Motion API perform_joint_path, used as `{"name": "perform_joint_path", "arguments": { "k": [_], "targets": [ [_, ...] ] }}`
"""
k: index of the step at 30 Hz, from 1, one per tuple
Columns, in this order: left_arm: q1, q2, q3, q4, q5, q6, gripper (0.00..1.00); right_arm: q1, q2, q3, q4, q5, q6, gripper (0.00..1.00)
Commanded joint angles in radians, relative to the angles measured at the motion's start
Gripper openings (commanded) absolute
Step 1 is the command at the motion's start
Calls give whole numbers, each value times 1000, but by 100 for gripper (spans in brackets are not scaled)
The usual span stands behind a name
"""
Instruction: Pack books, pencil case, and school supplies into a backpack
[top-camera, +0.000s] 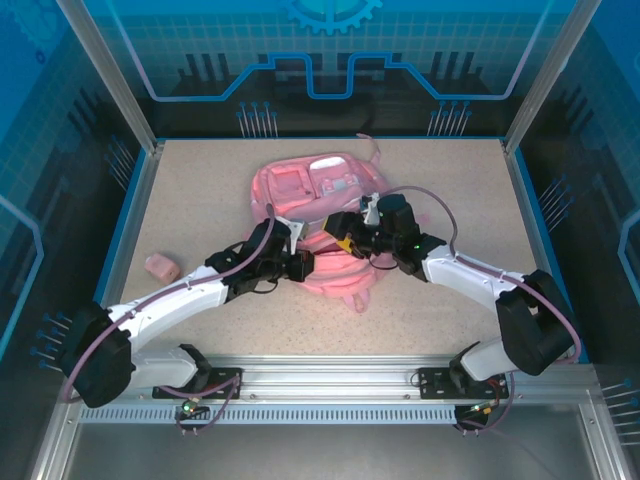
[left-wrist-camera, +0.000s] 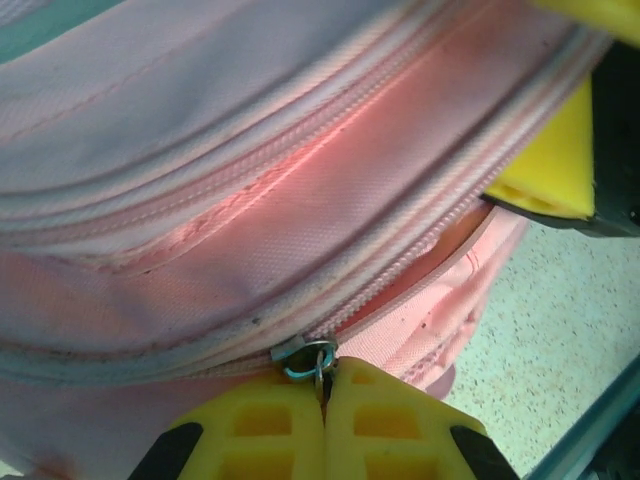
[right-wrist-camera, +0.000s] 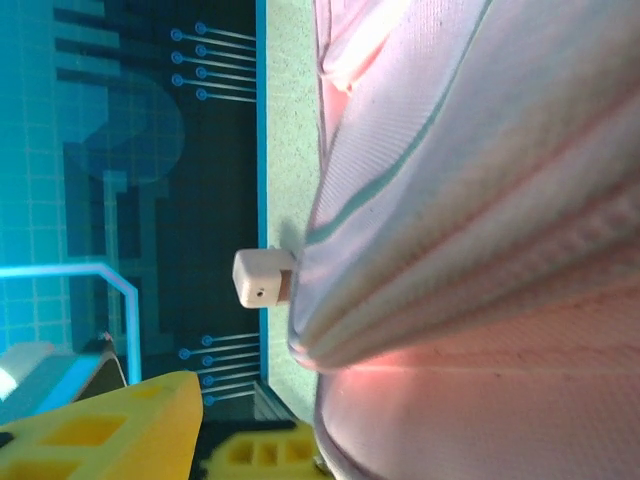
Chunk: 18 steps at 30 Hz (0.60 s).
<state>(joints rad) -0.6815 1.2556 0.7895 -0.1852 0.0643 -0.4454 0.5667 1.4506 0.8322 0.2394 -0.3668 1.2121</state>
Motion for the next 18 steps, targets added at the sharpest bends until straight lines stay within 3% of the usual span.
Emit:
{"name": "perform_joint_path", "arguments": {
  "k": [1, 5, 8, 12, 18],
  "targets": [
    [-18, 12, 53, 73, 43, 28, 0, 12, 8, -13, 62, 36, 44, 53],
    [-18, -3, 54, -8, -53, 44, 0, 0, -36, -22, -7, 85, 10, 22],
    [-8, -11, 53, -93, -127, 63, 0, -17, -82, -15, -102, 130, -37, 9],
    [52, -12, 30, -188, -193, 68, 0, -41, -138, 3, -221, 182, -98, 4],
    [195, -49, -21, -168, -181, 66, 0, -66, -162, 23, -310, 163, -151, 2]
  ]
}}
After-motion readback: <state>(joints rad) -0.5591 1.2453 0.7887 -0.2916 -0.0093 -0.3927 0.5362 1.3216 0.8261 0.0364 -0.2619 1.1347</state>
